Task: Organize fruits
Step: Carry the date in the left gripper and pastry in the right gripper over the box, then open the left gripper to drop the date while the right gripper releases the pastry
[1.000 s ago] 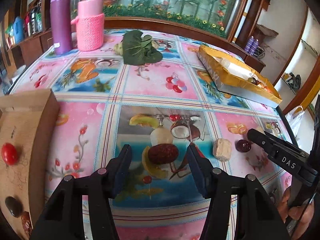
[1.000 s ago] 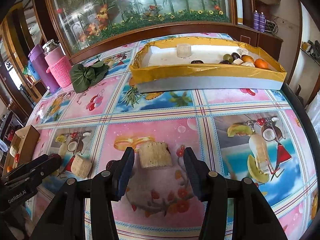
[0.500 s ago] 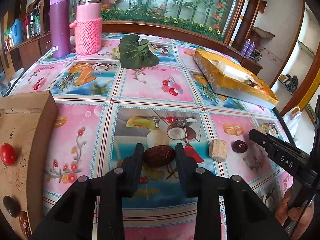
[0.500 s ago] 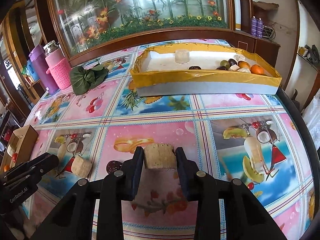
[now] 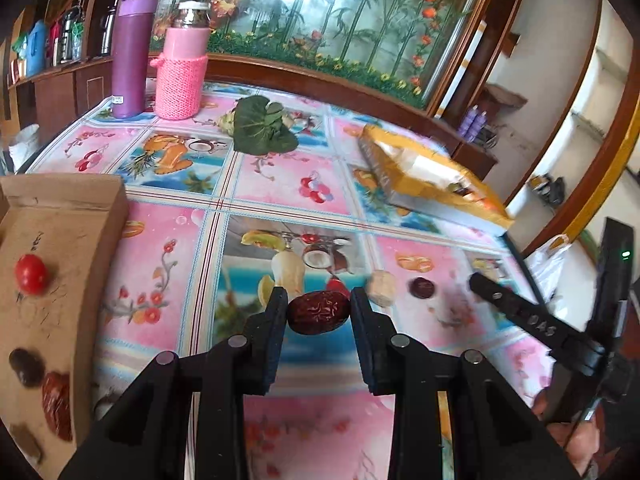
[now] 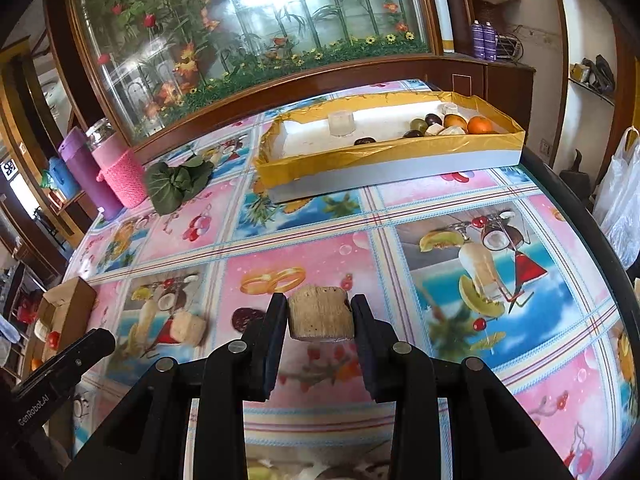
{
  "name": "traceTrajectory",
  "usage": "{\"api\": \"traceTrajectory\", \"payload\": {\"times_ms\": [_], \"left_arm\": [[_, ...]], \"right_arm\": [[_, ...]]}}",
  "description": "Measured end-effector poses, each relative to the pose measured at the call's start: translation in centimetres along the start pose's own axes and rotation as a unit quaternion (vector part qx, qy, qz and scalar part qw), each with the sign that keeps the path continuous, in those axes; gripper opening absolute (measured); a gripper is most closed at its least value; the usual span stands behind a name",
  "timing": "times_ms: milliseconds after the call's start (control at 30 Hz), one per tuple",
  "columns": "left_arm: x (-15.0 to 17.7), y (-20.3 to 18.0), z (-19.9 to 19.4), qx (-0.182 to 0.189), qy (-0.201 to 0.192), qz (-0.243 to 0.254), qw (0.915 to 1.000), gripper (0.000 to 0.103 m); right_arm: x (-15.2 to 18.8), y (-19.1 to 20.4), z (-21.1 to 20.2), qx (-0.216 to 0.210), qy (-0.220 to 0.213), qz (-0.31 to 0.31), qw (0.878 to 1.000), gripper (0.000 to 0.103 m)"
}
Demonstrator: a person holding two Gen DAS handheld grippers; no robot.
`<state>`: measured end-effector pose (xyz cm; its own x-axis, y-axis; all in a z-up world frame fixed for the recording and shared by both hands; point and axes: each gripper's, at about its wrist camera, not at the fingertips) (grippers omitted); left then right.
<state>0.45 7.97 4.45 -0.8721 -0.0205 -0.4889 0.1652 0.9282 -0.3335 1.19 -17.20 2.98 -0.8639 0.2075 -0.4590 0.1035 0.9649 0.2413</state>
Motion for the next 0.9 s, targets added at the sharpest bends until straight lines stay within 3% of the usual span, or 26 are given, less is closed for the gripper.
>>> {"api": "traceTrajectory", "payload": {"times_ms": [100, 200, 333, 467, 633, 767, 900], "left_arm": [[1.5, 1.2, -3.4, 0.017, -0.016, -0.007, 0.9997, 0.031], [2.4, 3.8, -6.8, -0.004, -0.036, -0.02, 0.9991, 0.031], [3.5, 9.5, -10.8, -0.078, -0.053, -0.068, 0.9932, 0.031], [5.9, 15.6, -13.1, -0.147, -0.055, -0.127, 0.9793, 0.031], [7.8, 20.2, -13.9, -0.169, -0.045, -0.168, 0.9701, 0.031], [8.3, 20.4, -13.4, -0.188, -0.034, -0.151, 0.9699, 0.031], [8.5, 20.3, -12.8, -0.204, -0.03, -0.145, 0.9678, 0.031]], "right_arm": [[1.0, 2.2, -1.6, -0.008, -0.002, -0.024, 1.0, 0.035], [1.8, 5.4, -2.9, -0.027, -0.003, -0.053, 0.998, 0.035], [3.3, 11.5, -3.8, -0.062, 0.002, -0.113, 0.992, 0.036], [5.8, 18.1, -3.3, -0.099, 0.023, -0.182, 0.978, 0.036], [9.6, 25.4, -1.4, -0.132, 0.061, -0.262, 0.954, 0.036], [12.8, 29.1, -0.1, -0.143, 0.088, -0.309, 0.936, 0.036], [14.9, 30.8, 0.8, -0.123, 0.096, -0.343, 0.926, 0.036]]}}
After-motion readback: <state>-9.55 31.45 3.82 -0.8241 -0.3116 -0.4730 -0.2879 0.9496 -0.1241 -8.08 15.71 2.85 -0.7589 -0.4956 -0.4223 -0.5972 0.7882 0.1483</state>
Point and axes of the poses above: each gripper's, at about its wrist camera, not at the fingertips, and z roughly the way its jaws point, y to its left, x to its underside, and after that the axes turned 15 degrees about y, right-handed
